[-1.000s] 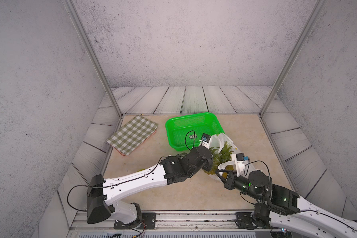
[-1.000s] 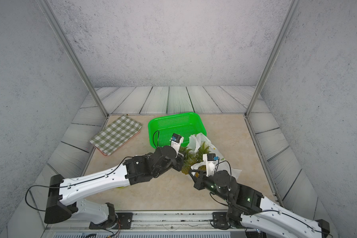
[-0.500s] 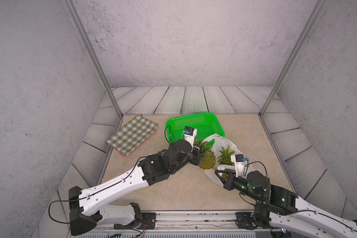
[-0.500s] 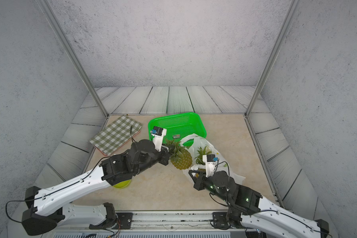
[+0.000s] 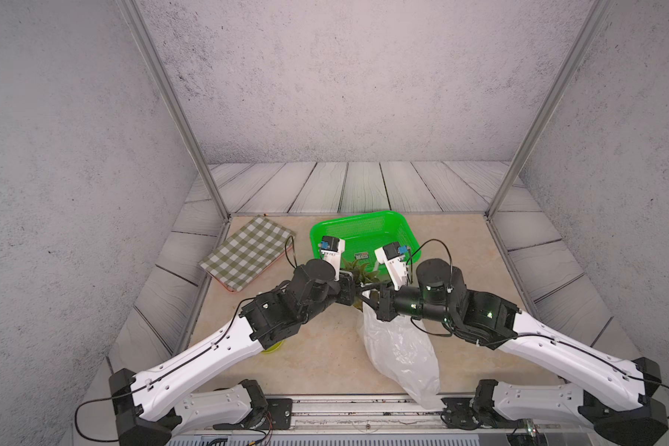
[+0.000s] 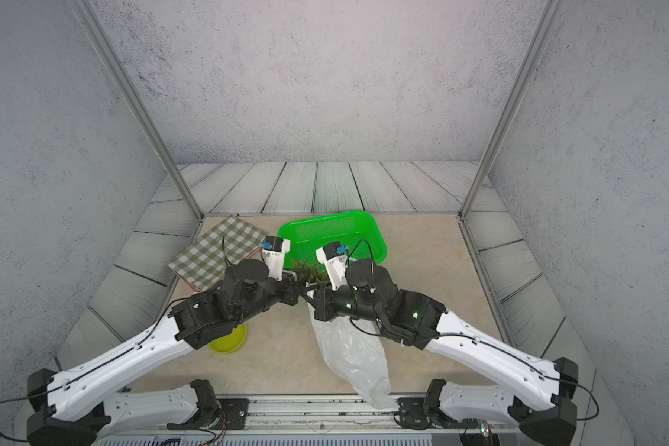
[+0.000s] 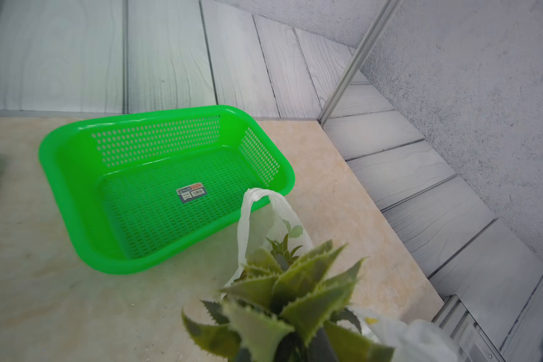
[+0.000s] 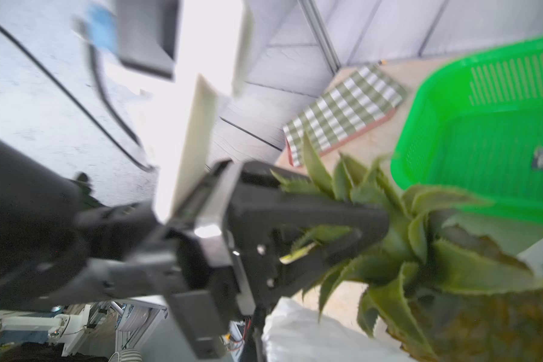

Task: Place the pineapple into a plastic bag & tie a knot
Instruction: Place the pineapple in the plastic bag.

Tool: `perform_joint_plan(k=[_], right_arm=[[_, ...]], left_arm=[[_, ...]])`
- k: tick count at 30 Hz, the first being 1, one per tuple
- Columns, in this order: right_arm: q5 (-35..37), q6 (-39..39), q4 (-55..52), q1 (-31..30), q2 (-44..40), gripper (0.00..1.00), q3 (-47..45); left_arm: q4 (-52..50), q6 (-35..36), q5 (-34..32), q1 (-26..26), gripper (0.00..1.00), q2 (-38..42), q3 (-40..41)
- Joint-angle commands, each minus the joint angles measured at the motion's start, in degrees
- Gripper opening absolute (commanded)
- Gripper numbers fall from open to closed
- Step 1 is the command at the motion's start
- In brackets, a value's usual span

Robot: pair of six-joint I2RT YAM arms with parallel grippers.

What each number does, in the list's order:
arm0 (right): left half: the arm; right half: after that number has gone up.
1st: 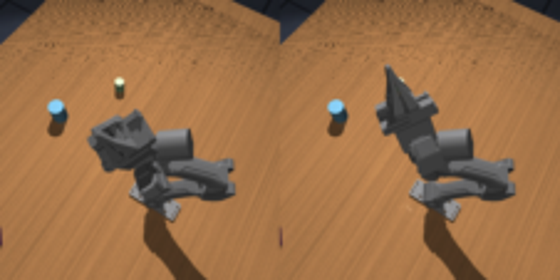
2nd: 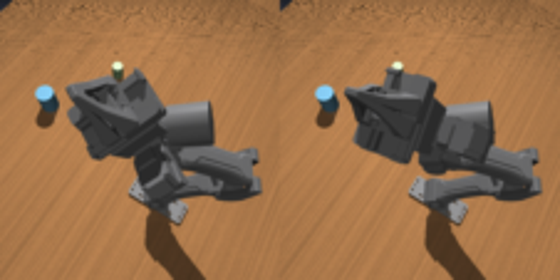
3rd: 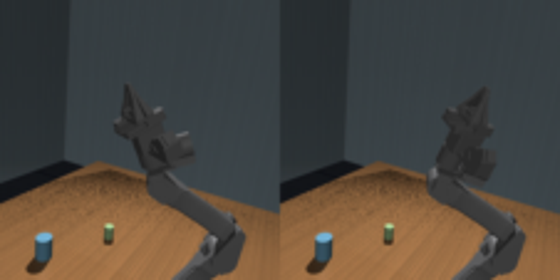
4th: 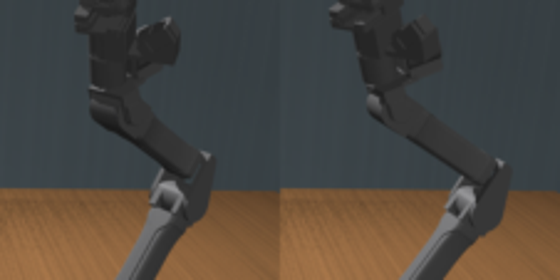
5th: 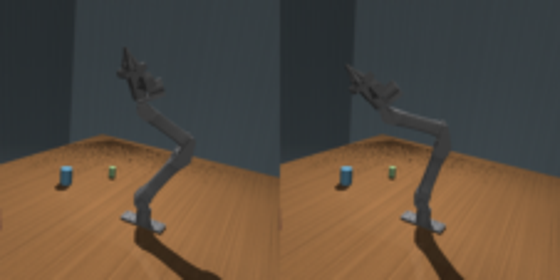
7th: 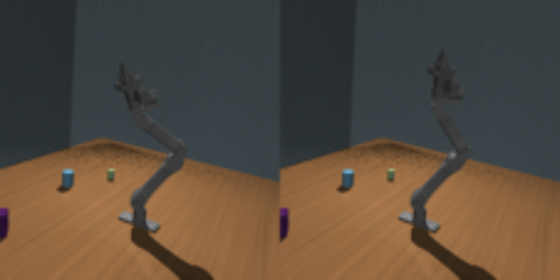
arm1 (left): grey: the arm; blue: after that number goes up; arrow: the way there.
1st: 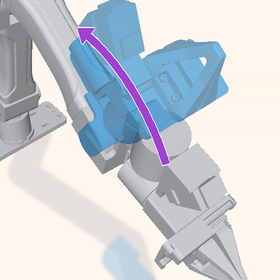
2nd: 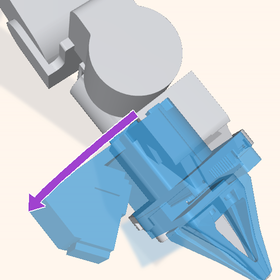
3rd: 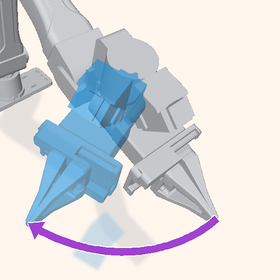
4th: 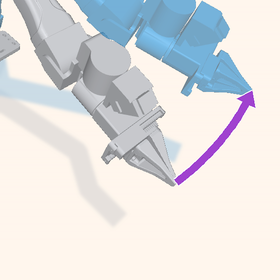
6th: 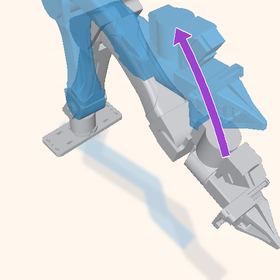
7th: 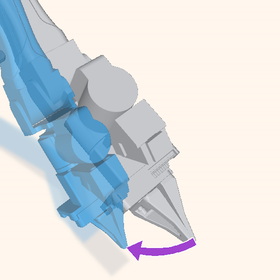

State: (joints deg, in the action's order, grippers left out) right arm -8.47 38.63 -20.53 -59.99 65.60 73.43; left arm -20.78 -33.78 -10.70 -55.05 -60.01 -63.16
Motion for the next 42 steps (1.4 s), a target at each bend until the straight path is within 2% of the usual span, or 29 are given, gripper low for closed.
perform_joint_plan(k=[1, 5, 10, 17, 22, 25, 30, 32, 36, 39, 40, 41, 42], right_arm=[[-6.4, -5.9, 1.4, 2.1, 2.2, 0.00, 6.6], [-11.3, -3.0, 5.5, 6.4, 4.2, 0.00, 3.1], [-9.8, -1.8, 7.3, 8.4, 2.5, 0.00, -5.4], [-7.2, -2.3, 5.5, 10.4, -2.3, 0.00, -10.6], [-5.9, -6.1, 1.0, 11.1, -2.4, 0.00, -6.8], [-6.2, -8.5, -1.0, 11.5, -0.5, 0.00, -2.2], [-9.2, -12.1, -3.0, 12.2, 6.1, 0.00, 7.7], [-10.7, -13.2, -4.2, 12.4, 8.9, 0.00, 11.7], [-13.3, -14.5, -5.9, 12.9, 12.6, 0.00, 16.8], [-14.1, -14.3, -5.9, 13.2, 12.3, 0.00, 15.6], [-14.0, -14.1, -5.6, 13.3, 11.7, 0.00, 14.4], [-14.0, -13.8, -5.1, 13.7, 10.8, 0.00, 12.6], [-13.9, -13.3, -4.6, 14.1, 9.6, 0.00, 10.3]], left_arm=[[1.4, 0.2, 0.7, 1.2, 0.00, 3.9, -0.7], [-0.1, 0.8, 5.7, 2.2, 0.00, 5.3, -0.8], [-4.1, 0.3, 14.8, 2.3, 0.00, 5.6, -2.3], [-10.7, -1.5, 17.4, 2.8, 0.00, 8.9, -4.4], [-18.7, -0.4, 21.7, 3.3, 0.00, 6.8, -10.3], [-18.9, -0.3, 24.0, 3.4, 0.00, 6.1, -11.8], [-14.0, -2.7, 34.9, 3.4, 0.00, 1.6, -11.4], [-11.2, -4.1, 37.2, 3.4, 0.00, 0.2, -9.7], [-4.9, -7.2, 35.7, 3.4, 0.00, 0.3, -4.4], [3.3, -11.9, 34.0, 3.4, 0.00, 0.6, 1.5], [6.4, -13.2, 33.9, 3.4, 0.03, 0.6, 3.3], [9.2, -14.6, 33.7, 3.4, 0.21, 0.4, 5.1], [10.4, -15.4, 33.1, 3.5, 0.44, 0.0, 6.1]])
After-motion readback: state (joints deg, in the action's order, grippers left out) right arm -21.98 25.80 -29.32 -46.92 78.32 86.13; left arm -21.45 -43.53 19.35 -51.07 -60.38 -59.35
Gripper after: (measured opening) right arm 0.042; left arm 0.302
